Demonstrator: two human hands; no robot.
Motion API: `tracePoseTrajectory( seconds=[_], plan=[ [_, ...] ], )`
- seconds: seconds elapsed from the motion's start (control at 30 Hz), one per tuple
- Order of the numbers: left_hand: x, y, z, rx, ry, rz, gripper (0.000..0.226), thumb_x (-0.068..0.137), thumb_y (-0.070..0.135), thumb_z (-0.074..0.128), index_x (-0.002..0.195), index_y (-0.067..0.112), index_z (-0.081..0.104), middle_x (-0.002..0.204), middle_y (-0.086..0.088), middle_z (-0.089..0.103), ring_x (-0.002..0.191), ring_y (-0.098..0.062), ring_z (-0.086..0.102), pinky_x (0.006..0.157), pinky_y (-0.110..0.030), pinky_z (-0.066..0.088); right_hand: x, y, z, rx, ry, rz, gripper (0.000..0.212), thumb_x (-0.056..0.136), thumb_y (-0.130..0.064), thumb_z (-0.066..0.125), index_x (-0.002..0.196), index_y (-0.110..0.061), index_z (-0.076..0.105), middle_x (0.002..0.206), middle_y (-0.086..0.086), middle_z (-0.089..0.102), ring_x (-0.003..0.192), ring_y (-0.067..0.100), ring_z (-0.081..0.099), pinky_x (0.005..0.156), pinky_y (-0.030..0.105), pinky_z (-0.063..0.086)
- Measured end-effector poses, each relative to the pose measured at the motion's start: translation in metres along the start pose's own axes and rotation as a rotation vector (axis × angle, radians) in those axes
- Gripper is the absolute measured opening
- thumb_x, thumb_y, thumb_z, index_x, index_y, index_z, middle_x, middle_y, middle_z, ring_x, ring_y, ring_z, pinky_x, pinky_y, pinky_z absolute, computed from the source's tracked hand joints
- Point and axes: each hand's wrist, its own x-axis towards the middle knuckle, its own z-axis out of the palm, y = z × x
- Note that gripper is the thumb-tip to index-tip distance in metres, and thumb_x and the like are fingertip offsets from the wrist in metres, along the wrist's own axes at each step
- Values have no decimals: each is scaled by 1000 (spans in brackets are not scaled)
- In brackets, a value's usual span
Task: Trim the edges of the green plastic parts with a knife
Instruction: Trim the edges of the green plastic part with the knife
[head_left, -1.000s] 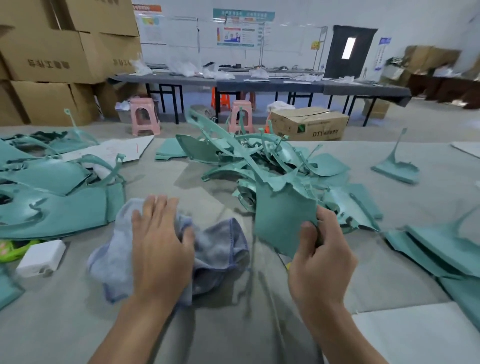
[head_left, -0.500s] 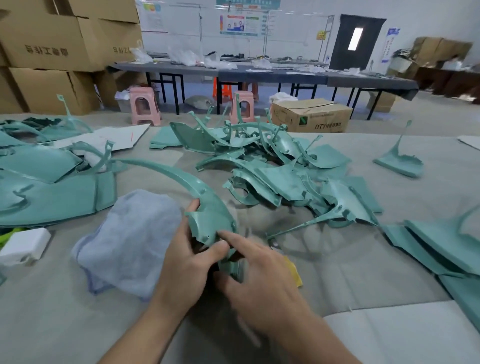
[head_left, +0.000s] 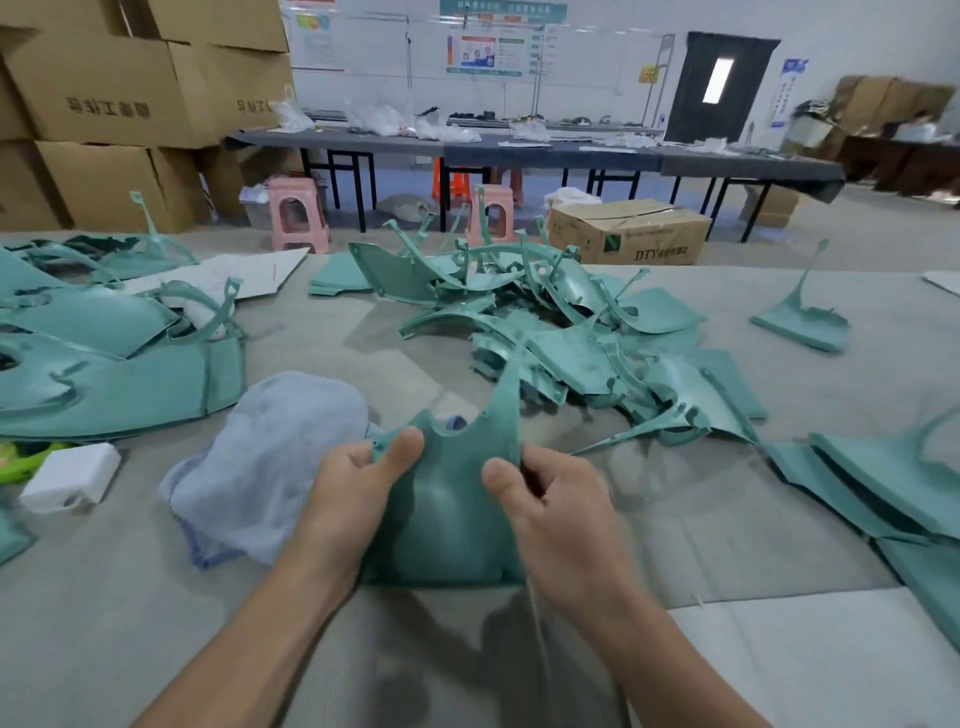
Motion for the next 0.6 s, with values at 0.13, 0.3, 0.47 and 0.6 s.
tracePoseTrajectory(
  seconds=[0.13, 0.3, 0.47, 0.6],
  plan=[
    [-6, -6, 5, 76, 59, 118, 52, 71, 59, 80, 62, 8, 70, 62, -8, 70, 55, -17, 61, 51, -27, 47, -8, 0, 10, 79, 129, -37, 37, 97, -40, 53, 79, -9, 62, 70, 8, 64, 66, 29, 56, 60, 49, 49],
    [-10, -7, 9, 73, -90, 150, 24, 69, 29, 82, 90, 18, 80, 90, -9, 78, 78, -19, 73, 63, -26, 56, -3, 5, 7, 277, 347, 7, 30, 100, -42, 51, 88, -21, 69, 77, 3, 72, 75, 31, 65, 63, 47, 55],
    [-7, -3, 6, -110, -43, -49, 48, 60, 42, 87, 97, 13, 78, 100, -21, 76, 96, -47, 70, 79, -53, 56, -4, 6, 9, 306, 144, 37, 34, 91, -58, 50, 92, -32, 73, 78, -2, 75, 74, 26, 69, 66, 44, 58],
    [-3, 6, 8, -130, 39, -140, 42, 74, 58, 71, 91, 20, 82, 98, -11, 78, 89, -29, 76, 72, -42, 63, -7, 11, 11, 198, 146, -24, 57, 84, -76, 44, 71, -25, 63, 50, -13, 46, 48, 2, 38, 47, 29, 35]
  ],
)
